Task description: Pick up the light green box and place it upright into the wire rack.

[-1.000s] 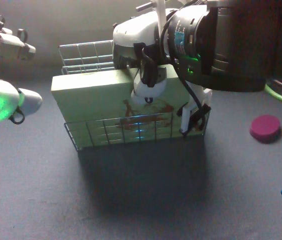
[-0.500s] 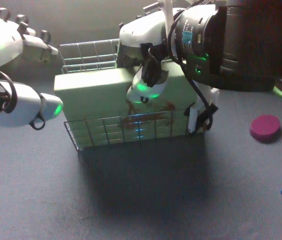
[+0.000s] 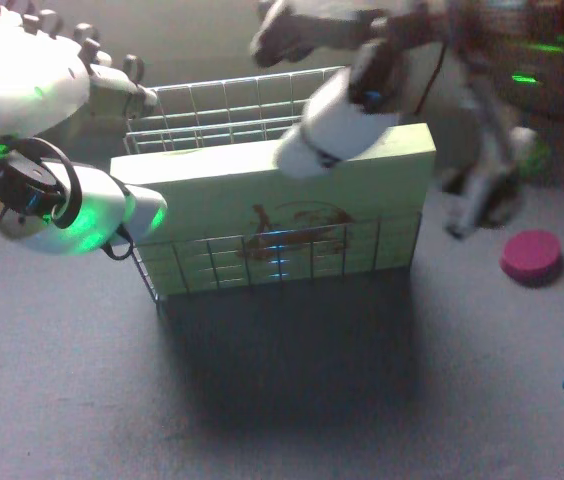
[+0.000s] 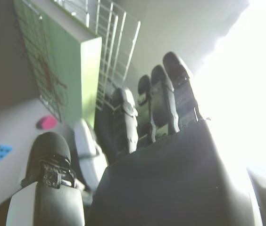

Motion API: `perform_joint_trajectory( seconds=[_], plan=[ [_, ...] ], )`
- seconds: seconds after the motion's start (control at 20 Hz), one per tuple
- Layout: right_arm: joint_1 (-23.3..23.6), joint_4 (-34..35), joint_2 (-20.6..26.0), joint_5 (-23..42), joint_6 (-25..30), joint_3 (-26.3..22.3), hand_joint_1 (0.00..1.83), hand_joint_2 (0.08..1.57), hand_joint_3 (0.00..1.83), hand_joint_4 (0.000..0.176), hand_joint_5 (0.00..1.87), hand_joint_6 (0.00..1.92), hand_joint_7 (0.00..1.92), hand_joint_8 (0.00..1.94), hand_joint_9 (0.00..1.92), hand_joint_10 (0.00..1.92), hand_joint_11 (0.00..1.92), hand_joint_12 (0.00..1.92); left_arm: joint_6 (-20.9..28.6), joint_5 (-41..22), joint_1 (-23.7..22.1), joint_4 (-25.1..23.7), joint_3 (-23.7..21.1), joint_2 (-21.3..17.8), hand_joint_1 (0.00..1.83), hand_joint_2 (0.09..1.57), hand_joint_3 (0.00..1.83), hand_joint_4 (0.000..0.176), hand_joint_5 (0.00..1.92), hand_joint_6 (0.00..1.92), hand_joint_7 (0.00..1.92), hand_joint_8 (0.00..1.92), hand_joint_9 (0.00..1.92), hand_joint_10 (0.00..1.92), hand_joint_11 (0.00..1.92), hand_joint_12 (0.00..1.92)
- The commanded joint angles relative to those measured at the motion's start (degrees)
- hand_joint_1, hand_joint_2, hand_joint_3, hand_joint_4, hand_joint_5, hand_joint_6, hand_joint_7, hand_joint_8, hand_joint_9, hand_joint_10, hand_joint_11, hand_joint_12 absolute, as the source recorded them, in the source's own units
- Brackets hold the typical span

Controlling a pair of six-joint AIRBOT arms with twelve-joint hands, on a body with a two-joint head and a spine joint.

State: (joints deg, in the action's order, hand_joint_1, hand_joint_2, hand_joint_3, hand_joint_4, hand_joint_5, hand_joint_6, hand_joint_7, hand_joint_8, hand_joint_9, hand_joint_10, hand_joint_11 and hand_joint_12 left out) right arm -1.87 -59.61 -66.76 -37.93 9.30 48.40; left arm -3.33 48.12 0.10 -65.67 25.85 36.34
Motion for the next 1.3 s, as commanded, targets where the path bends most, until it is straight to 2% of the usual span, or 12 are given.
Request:
perform_joint_trajectory(
  seconds=[0.0, 0.25, 0.35, 0.45, 0.5, 0.55, 0.65, 0.75, 0.95, 1.0, 1.05, 1.25],
  plan=[
    [1.04, -2.72, 1.15, 2.46, 0.47, -1.25, 0.76, 0.99, 0.00, 0.000, 0.40, 0.00, 0.45, 0.00, 0.41, 0.00, 0.04, 1.11, 0.04, -0.59, -0.67, -4.74, -0.29, 0.28, 0.23, 1.24, 0.00, 0.108, 0.26, 0.00, 0.14, 0.00, 0.12, 0.00, 0.00, 0.48],
    [2.20, -3.91, 17.45, 4.82, -6.26, -16.25, 0.73, 1.00, 0.00, 0.000, 0.45, 0.01, 0.56, 0.01, 0.51, 0.03, 0.14, 1.15, 0.12, -0.08, -0.59, -4.74, -1.43, 0.64, 0.27, 1.23, 0.00, 0.109, 0.29, 0.00, 0.17, 0.00, 0.16, 0.01, 0.00, 0.66],
    [0.69, -3.91, 19.86, 5.35, -7.29, -18.43, 0.71, 1.03, 0.00, 0.000, 0.63, 0.02, 0.77, 0.06, 0.71, 0.20, 0.37, 1.26, 0.27, -0.05, -0.34, -4.73, -1.54, 0.88, 0.30, 1.22, 0.00, 0.075, 0.39, 0.02, 0.24, 0.01, 0.23, 0.01, 0.00, 0.79],
    [-0.66, -4.60, 22.28, 7.75, -7.53, -20.32, 0.72, 1.05, 0.00, 0.000, 0.89, 0.20, 0.88, 0.49, 0.73, 1.14, 0.72, 1.51, 0.41, 0.23, -0.20, -4.73, -1.68, 1.16, 0.34, 1.21, 0.00, 0.000, 0.66, 0.04, 0.58, 0.03, 0.47, 0.05, 0.08, 0.99],
    [-1.10, -4.60, 22.76, 7.78, -6.84, -20.72, 0.73, 1.06, 0.00, 0.000, 0.79, 0.83, 0.80, 0.96, 0.76, 1.51, 0.89, 1.67, 0.77, 0.49, -0.20, -4.73, -1.71, 1.28, 0.39, 1.21, 0.00, 0.000, 0.88, 0.11, 0.83, 0.12, 0.77, 0.17, 0.36, 1.13],
    [-1.68, -4.60, 22.87, 7.00, -6.77, -20.91, 0.74, 1.06, 0.00, 0.000, 0.70, 1.31, 0.71, 1.36, 0.78, 1.79, 1.03, 1.86, 0.88, 0.64, -0.38, -4.74, -1.71, 1.39, 0.46, 1.18, 0.00, 0.000, 1.00, 0.24, 0.99, 0.22, 0.85, 0.74, 0.63, 1.40],
    [-2.37, -4.61, 22.95, 7.90, -7.09, -20.89, 0.76, 1.06, 0.00, 0.000, 0.63, 1.87, 0.66, 1.89, 1.01, 1.92, 1.37, 1.92, 1.14, 0.78, -0.59, -4.74, -1.69, 1.73, 0.57, 1.15, 0.00, 0.000, 0.74, 1.27, 0.77, 1.24, 0.79, 1.78, 0.88, 1.89],
    [-2.84, -4.73, 22.95, 8.96, -7.44, -20.88, 0.77, 1.08, 0.00, 0.000, 0.76, 1.92, 0.90, 1.94, 1.17, 1.92, 1.49, 1.92, 1.30, 0.89, -0.59, -4.74, -1.70, 1.91, 0.63, 1.14, 0.00, 0.000, 0.69, 1.81, 0.78, 1.82, 0.90, 1.92, 1.06, 1.92],
    [-3.87, -7.95, 23.03, 12.35, -7.40, -20.89, 0.67, 1.22, 0.00, 0.000, 1.18, 1.92, 1.37, 1.94, 1.61, 1.92, 1.84, 1.92, 1.58, 1.14, -0.73, -4.74, -1.98, 2.05, 0.70, 1.14, 0.00, 0.000, 1.08, 1.92, 1.14, 1.92, 1.14, 1.92, 1.28, 1.92],
    [-4.10, -9.27, 23.17, 13.46, -7.37, -20.88, 0.64, 1.26, 0.00, 0.038, 1.25, 1.92, 1.46, 1.94, 1.64, 1.92, 1.86, 1.92, 1.59, 1.24, -0.75, -4.74, -2.05, 2.06, 0.67, 1.18, 0.01, 0.000, 1.18, 1.92, 1.23, 1.92, 1.23, 1.92, 1.38, 1.92],
    [-4.41, -10.53, 23.37, 14.40, -7.10, -20.88, 0.61, 1.30, 0.00, 0.148, 1.30, 1.92, 1.50, 1.94, 1.65, 1.92, 1.87, 1.92, 1.78, 1.29, -0.75, -4.74, -2.07, 2.07, 0.65, 1.22, 0.01, 0.000, 1.23, 1.92, 1.30, 1.92, 1.29, 1.92, 1.44, 1.92],
    [-5.83, -12.93, 24.08, 19.15, -6.70, -20.63, 0.61, 1.41, 0.01, 0.176, 1.32, 1.92, 1.49, 1.94, 1.65, 1.92, 1.87, 1.92, 1.82, 1.29, -0.95, -4.74, -2.19, 2.13, 0.57, 1.29, 0.01, 0.000, 1.28, 1.92, 1.35, 1.92, 1.35, 1.92, 1.50, 1.92]
  ],
)
